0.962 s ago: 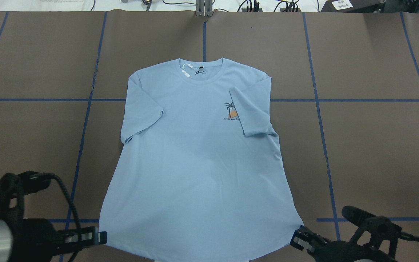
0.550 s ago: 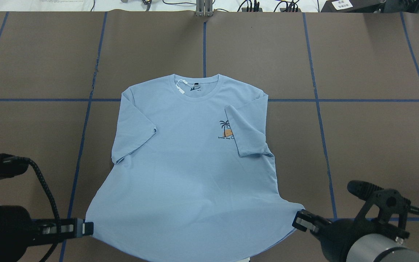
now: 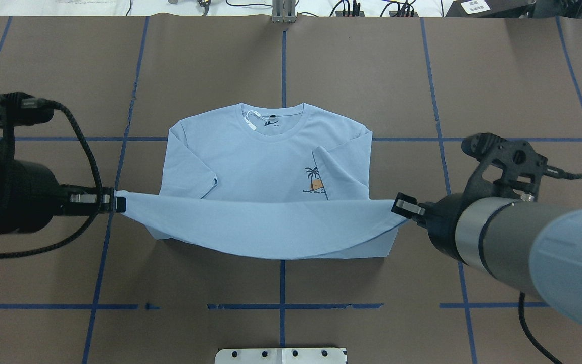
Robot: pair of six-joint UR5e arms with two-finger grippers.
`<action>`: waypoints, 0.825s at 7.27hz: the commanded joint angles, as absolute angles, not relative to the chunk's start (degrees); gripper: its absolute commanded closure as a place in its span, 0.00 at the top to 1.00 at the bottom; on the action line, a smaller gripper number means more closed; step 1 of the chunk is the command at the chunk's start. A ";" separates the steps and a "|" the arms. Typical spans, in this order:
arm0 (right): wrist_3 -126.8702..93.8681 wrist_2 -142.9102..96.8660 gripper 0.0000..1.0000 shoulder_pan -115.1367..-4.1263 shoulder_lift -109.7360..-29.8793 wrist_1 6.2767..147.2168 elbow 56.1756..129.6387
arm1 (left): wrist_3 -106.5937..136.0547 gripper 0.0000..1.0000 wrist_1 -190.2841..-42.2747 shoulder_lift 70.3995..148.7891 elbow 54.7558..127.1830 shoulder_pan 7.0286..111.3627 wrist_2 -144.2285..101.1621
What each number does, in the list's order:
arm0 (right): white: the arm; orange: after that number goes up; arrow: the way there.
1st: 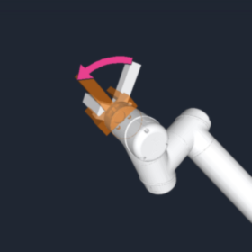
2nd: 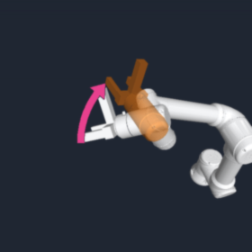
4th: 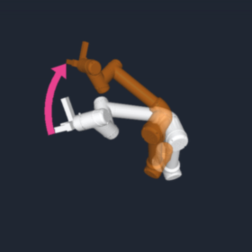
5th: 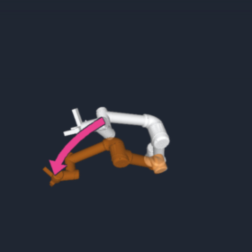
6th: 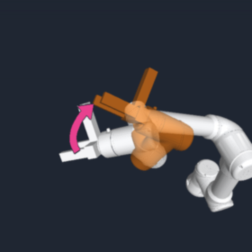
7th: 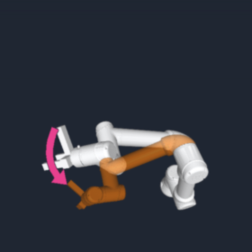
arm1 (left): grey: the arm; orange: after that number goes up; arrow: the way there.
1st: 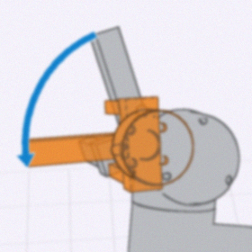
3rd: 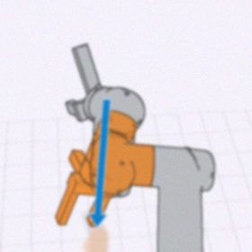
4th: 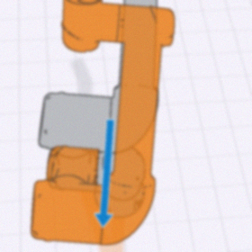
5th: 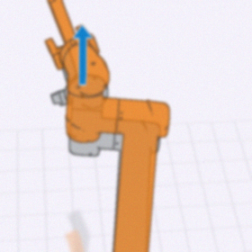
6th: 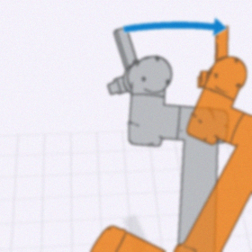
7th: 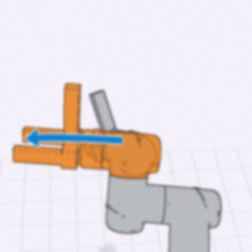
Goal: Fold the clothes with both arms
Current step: 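Lift the hem with both grippers and fold it toward the collar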
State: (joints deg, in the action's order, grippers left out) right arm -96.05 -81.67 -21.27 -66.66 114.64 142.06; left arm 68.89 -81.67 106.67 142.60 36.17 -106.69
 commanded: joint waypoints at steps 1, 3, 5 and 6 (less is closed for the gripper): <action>-89.85 -84.27 0.00 -29.67 -60.49 113.82 130.91 | 64.26 0.00 -81.38 111.34 132.07 41.12 -106.96; -88.25 -85.08 0.00 -32.95 -59.50 104.48 120.65 | 61.53 0.00 -84.26 116.35 120.90 43.41 -105.14; -86.50 -85.17 0.00 -35.32 -57.76 95.39 109.92 | 61.44 0.00 -95.83 117.24 108.61 44.47 -103.28; -86.05 -85.08 0.00 -35.51 -54.44 93.62 102.21 | 61.44 0.00 -98.85 118.90 102.98 44.47 -101.27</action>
